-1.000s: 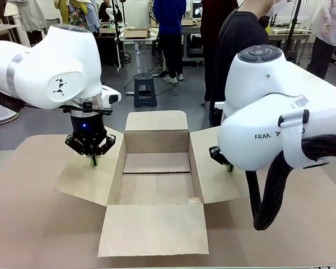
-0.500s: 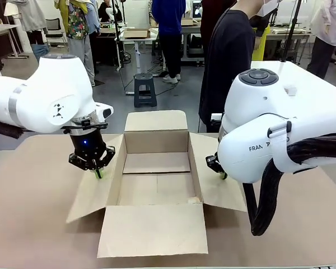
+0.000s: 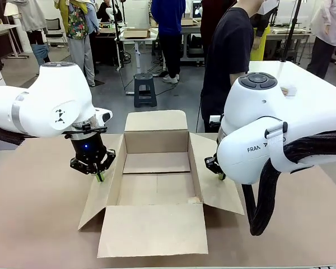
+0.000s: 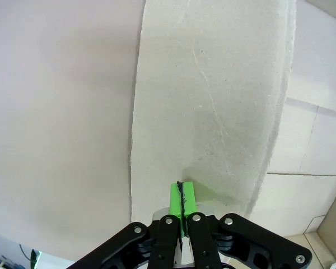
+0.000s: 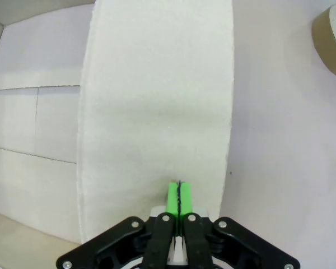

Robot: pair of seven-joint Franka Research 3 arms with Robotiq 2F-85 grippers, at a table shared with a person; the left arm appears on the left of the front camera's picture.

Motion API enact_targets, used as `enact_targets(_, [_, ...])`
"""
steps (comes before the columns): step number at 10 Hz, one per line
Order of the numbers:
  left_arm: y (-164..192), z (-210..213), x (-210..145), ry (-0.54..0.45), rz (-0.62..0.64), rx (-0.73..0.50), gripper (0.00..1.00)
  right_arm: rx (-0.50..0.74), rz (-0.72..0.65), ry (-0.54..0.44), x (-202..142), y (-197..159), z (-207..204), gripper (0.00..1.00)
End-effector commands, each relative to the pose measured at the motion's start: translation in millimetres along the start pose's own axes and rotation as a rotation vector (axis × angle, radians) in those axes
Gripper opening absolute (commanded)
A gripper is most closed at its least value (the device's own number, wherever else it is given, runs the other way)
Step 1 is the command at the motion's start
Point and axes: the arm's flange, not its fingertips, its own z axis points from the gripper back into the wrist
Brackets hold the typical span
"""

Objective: Wrap the clocks to prevent damage.
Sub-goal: Open the side flaps of the Package Box, then once the human has placed the objects inside and stepped back, release both hands from the side flaps of the Package Box.

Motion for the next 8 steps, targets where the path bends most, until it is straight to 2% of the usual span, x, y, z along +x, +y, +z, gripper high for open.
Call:
enact_targets(1, [-1.5, 1.2, -1.9, -0.004, -0.006, 0.001, 0.00, -0.003, -0.007, 0.004, -1.0, 0.7, -0.5, 0.01])
enact_targets(8, [-1.5, 1.2, -1.9, -0.004, -0.006, 0.001, 0.00, -0.003, -0.007, 0.004, -1.0, 0.7, -0.5, 0.01])
